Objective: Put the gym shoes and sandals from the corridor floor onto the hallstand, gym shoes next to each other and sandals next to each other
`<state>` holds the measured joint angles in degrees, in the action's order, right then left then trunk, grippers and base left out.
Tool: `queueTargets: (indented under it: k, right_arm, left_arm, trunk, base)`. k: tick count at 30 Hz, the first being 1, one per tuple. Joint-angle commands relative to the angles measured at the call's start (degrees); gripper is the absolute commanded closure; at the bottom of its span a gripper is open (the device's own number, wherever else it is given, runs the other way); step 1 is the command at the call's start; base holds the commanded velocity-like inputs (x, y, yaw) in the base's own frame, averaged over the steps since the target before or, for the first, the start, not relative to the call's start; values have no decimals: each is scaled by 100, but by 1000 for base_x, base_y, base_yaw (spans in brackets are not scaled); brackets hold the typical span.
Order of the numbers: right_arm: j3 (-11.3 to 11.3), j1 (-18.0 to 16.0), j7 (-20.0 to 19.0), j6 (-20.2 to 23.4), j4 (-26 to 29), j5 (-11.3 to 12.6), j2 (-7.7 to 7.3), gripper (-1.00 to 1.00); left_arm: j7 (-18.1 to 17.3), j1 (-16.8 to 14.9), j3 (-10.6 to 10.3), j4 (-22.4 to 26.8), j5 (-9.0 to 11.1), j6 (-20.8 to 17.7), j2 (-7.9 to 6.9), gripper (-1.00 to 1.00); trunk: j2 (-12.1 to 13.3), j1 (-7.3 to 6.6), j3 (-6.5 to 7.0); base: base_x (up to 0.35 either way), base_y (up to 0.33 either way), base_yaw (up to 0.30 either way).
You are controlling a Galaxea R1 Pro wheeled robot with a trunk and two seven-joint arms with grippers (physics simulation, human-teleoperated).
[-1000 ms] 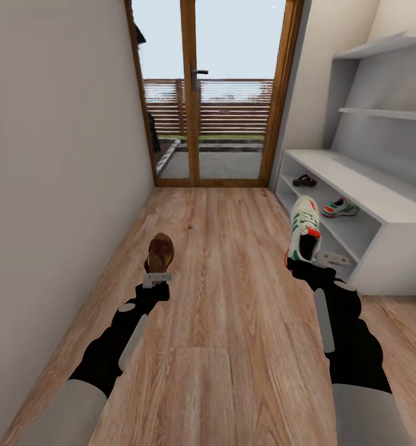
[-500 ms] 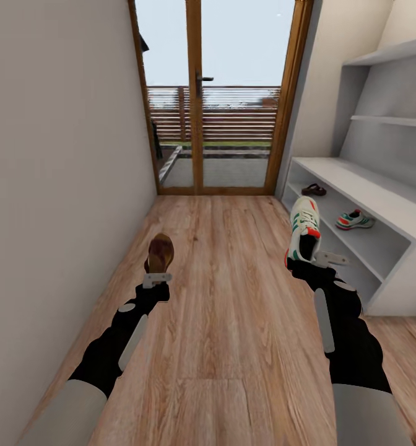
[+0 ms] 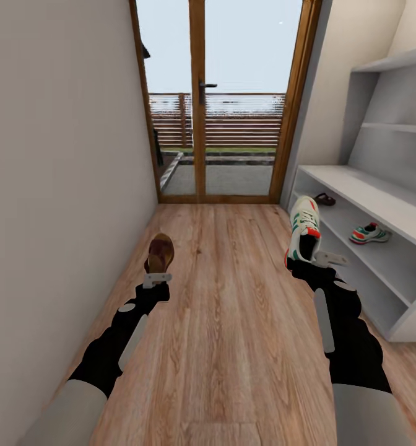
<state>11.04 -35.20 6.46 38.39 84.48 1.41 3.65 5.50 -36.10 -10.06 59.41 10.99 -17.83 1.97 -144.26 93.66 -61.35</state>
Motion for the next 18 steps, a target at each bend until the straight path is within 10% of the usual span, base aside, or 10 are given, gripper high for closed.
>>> queueTargets:
  k: [1, 18]
  right_arm:
    - [3, -4, 22, 28, 7, 17, 1, 100]
    - [3, -4, 22, 28, 7, 17, 1, 100]
  left_arm:
    - [41, -3, -15, 9, 44, -28, -3, 100]
    - [41, -3, -31, -37, 43, -26, 0, 100]
  trunk:
    - [-2, 2, 4]
    - [-2, 2, 164]
  base:
    - [339, 97, 0]
    - [339, 76, 0]
